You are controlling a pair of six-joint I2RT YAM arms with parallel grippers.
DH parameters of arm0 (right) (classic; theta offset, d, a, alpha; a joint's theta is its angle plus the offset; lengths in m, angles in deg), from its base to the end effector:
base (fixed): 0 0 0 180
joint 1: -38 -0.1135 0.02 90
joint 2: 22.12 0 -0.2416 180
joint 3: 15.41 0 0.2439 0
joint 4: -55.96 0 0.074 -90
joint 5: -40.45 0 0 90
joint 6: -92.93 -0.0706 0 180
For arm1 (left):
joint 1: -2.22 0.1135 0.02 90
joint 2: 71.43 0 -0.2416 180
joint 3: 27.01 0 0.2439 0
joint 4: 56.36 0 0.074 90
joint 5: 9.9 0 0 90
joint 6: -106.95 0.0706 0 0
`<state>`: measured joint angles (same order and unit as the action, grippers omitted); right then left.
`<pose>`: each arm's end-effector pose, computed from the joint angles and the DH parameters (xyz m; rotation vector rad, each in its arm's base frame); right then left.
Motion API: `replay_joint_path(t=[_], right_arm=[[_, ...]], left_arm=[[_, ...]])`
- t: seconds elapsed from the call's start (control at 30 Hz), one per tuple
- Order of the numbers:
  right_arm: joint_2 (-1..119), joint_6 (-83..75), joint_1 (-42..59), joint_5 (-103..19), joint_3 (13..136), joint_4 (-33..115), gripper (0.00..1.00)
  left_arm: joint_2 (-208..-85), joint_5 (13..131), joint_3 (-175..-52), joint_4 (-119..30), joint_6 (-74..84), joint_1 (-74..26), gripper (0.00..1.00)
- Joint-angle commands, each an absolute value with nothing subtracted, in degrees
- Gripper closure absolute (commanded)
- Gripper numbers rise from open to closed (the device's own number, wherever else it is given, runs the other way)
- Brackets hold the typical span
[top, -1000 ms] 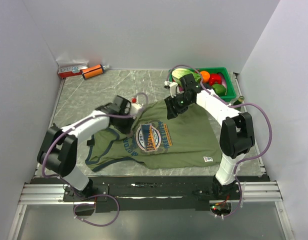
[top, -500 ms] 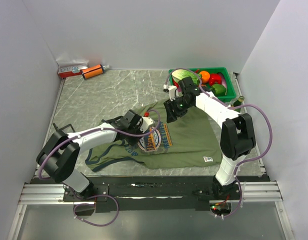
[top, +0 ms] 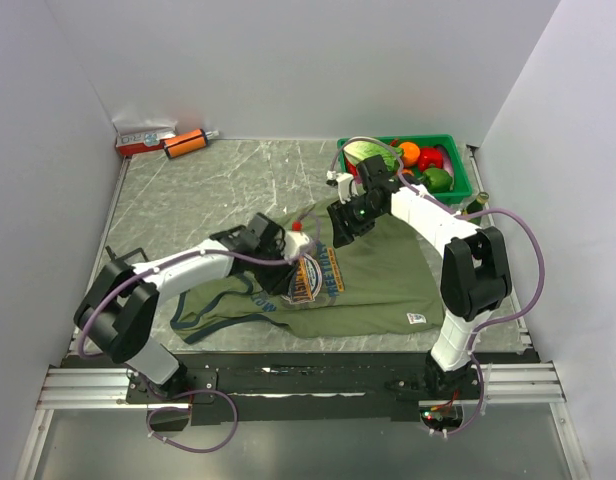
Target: Remove the brooch from the garment
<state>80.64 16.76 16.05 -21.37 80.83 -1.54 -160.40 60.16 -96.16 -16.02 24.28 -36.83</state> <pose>0.3357 0.1712 0.1990 -0.9568 2.4662 0.7043 0.2294 -0.2171 0.1506 1.1632 2.3986 -0.6442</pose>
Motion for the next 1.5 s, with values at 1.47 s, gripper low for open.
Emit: replay_joint_path(t=[1.47], right_arm=[[106.64, -4.89, -0.14, 3.45, 94.19, 4.37, 0.58]], left_arm=[[-178.92, 33.52, -102.68, -14.18, 12.2, -4.55, 0.61]])
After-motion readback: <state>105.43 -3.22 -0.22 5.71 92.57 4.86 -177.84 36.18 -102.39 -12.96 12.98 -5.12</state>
